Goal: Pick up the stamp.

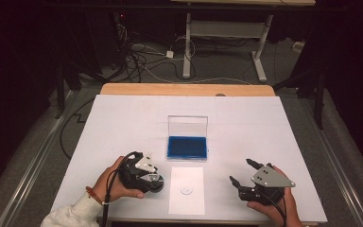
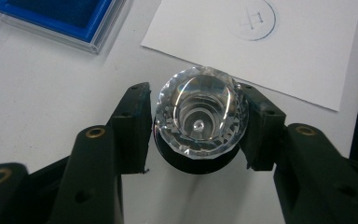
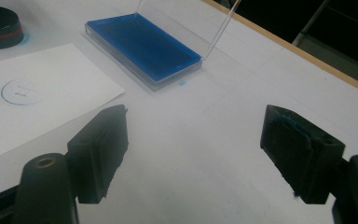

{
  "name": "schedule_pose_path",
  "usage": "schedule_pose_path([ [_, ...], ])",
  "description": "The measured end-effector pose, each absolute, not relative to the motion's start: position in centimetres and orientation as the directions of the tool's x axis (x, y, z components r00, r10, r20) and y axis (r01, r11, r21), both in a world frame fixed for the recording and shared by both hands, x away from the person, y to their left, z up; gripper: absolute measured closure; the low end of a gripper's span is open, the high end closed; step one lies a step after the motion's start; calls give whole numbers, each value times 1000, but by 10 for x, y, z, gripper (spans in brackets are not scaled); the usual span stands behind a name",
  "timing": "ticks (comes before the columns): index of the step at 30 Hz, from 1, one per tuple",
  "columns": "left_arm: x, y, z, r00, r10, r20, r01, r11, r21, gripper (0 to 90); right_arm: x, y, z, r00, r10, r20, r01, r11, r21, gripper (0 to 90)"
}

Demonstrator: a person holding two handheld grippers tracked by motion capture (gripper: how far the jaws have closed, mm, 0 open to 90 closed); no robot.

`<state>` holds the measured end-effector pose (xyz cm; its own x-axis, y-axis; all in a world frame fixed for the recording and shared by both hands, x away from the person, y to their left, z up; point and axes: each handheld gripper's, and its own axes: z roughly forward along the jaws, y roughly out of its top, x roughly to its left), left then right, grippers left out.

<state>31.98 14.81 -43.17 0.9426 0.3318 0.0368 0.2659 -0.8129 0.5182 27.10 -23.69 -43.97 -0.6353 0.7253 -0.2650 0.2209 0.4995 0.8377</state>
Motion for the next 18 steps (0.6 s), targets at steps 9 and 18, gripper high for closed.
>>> schedule_pose_path([
  [9,317,148,-432,944,326,57,247,-809,534,541,271,-236,-440,-637,721,-273,223,511,830,237],
  [18,315,148,-432,934,347,88,247,-803,543,544,271,-235,-441,-636,719,-283,225,523,822,239],
])
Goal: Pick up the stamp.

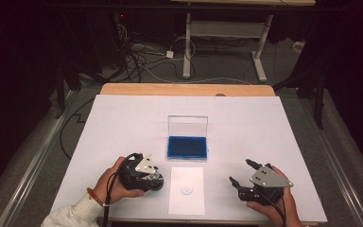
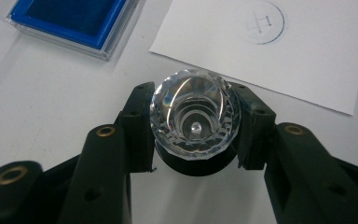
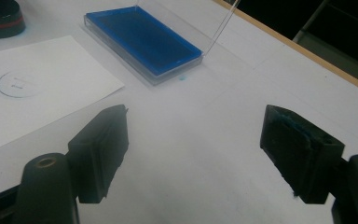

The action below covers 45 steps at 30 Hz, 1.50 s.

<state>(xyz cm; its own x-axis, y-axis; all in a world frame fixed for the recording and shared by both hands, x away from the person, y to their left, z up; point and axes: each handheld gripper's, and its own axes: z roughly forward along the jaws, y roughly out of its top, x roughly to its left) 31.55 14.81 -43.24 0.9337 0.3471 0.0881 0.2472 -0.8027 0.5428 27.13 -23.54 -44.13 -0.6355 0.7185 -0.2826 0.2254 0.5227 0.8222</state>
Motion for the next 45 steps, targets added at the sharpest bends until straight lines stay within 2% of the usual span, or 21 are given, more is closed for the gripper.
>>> schedule_pose_path([
  [19,315,170,-415,898,422,123,268,-747,608,544,270,-236,-440,-626,723,-293,210,518,829,232],
  [45,323,193,-412,874,474,110,294,-695,656,544,276,-230,-444,-641,710,-292,219,534,817,230],
])
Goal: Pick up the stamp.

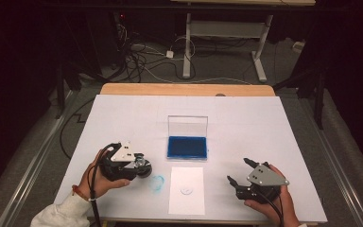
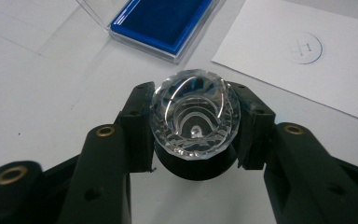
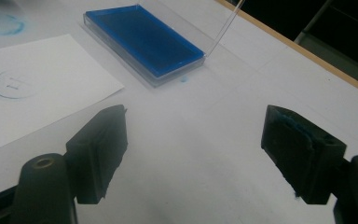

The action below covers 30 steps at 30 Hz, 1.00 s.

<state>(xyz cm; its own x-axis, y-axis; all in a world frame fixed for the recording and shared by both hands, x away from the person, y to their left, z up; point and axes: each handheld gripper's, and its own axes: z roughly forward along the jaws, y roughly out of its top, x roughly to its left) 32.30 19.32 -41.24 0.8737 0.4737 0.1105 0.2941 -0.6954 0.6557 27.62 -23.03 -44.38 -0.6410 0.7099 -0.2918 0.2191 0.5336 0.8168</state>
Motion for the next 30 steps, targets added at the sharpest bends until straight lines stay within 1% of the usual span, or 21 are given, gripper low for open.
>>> schedule_pose_path([
  [13,324,200,-406,859,501,107,299,-660,689,544,278,-230,-445,-648,706,-286,221,534,816,232],
  [30,335,197,-389,838,533,117,282,-607,743,544,285,-227,-445,-656,698,-287,215,538,815,232],
])
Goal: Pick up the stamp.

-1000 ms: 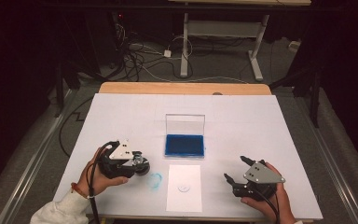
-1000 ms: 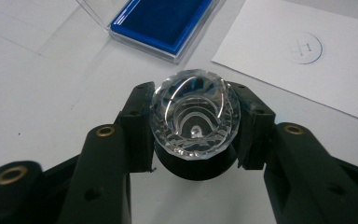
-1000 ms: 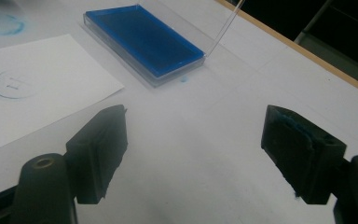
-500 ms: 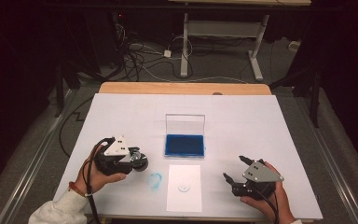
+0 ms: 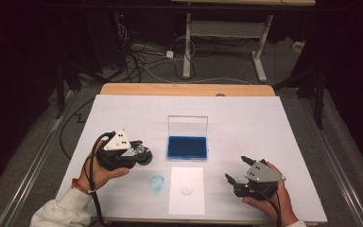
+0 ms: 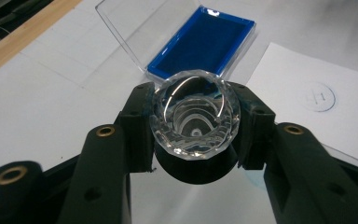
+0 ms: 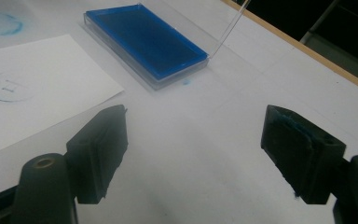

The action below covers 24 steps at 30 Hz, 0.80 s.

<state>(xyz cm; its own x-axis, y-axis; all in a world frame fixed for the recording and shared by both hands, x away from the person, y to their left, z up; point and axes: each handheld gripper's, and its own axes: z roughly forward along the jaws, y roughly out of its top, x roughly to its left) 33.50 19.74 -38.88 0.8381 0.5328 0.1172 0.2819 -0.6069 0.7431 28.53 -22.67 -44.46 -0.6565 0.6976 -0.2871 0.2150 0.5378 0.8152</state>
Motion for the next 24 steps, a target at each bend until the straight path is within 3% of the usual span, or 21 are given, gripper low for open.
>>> schedule_pose_path([
  [24,345,178,-375,852,509,124,239,-588,772,544,288,-225,-447,-669,687,-282,217,544,810,231],
])
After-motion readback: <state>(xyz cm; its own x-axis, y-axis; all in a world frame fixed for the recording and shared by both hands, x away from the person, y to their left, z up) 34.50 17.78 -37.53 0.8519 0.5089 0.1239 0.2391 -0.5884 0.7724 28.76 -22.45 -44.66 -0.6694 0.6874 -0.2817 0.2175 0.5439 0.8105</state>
